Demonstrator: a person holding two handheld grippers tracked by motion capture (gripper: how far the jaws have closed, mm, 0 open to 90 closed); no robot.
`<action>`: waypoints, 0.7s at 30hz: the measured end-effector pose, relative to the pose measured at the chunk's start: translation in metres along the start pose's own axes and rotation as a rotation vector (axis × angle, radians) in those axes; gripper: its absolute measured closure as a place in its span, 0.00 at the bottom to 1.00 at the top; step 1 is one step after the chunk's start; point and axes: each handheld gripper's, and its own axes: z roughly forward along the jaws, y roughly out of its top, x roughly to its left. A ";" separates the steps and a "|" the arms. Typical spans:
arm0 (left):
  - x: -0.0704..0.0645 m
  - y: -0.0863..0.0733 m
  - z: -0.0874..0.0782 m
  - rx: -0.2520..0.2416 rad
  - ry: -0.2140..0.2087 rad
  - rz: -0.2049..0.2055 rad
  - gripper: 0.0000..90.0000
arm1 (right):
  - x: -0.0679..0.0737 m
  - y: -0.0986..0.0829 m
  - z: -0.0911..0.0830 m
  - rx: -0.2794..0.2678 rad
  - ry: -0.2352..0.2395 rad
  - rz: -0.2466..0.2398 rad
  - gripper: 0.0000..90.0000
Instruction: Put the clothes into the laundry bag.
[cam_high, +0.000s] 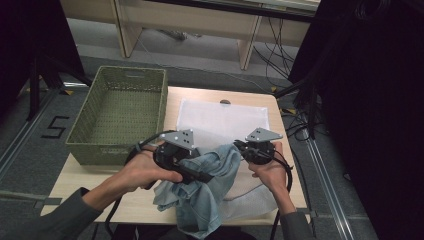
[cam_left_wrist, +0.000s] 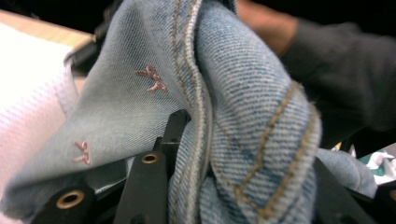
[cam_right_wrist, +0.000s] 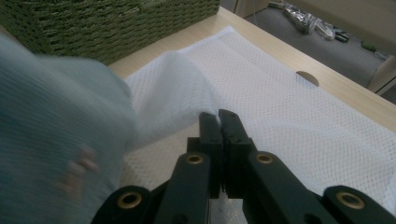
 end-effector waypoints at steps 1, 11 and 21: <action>0.003 -0.005 0.008 0.002 0.003 -0.017 0.71 | 0.001 0.000 0.001 0.000 0.000 0.000 1.00; 0.040 -0.037 0.070 0.075 0.057 -0.098 0.70 | 0.007 0.001 0.004 0.012 -0.016 -0.028 1.00; 0.061 -0.061 0.131 0.140 0.150 -0.159 0.57 | 0.017 0.001 0.011 0.016 -0.032 -0.081 1.00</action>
